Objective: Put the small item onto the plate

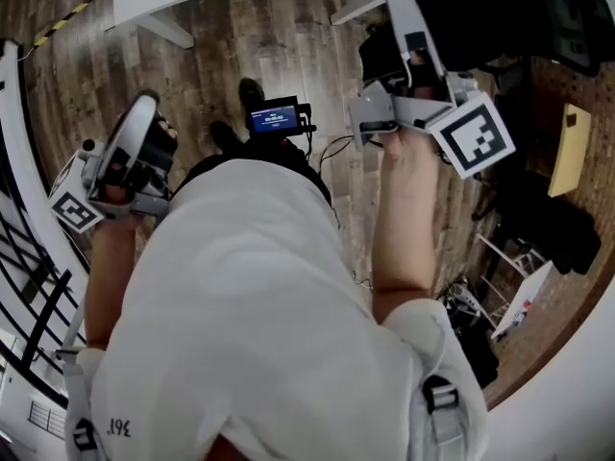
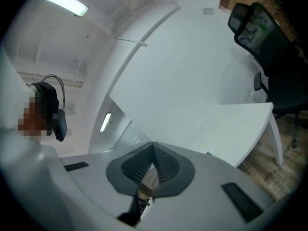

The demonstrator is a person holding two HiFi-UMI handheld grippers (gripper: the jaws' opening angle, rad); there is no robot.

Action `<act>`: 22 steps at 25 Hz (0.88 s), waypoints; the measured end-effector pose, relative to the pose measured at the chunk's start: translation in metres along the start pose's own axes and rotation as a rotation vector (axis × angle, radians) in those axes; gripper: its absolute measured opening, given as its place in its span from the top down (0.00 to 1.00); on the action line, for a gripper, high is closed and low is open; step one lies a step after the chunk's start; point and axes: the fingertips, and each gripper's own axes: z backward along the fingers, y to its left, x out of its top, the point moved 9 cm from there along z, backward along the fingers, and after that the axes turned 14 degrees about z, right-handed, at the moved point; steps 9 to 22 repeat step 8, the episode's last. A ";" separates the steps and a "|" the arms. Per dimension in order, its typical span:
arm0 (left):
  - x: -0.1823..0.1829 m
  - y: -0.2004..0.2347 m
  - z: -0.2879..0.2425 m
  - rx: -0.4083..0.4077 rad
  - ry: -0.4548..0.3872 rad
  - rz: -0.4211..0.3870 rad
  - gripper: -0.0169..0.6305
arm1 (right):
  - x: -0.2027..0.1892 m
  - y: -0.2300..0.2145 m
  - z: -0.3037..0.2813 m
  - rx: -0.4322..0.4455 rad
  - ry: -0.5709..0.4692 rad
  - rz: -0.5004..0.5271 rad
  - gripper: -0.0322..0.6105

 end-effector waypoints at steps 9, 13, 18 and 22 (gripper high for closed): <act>-0.028 -0.036 0.059 0.003 -0.029 -0.027 0.96 | -0.012 0.044 0.058 -0.028 -0.001 0.043 0.95; -0.028 -0.036 0.059 0.003 -0.029 -0.027 0.96 | -0.012 0.044 0.058 -0.028 -0.001 0.043 0.95; -0.028 -0.036 0.059 0.003 -0.029 -0.027 0.96 | -0.012 0.044 0.058 -0.028 -0.001 0.043 0.95; -0.028 -0.036 0.059 0.003 -0.029 -0.027 0.96 | -0.012 0.044 0.058 -0.028 -0.001 0.043 0.95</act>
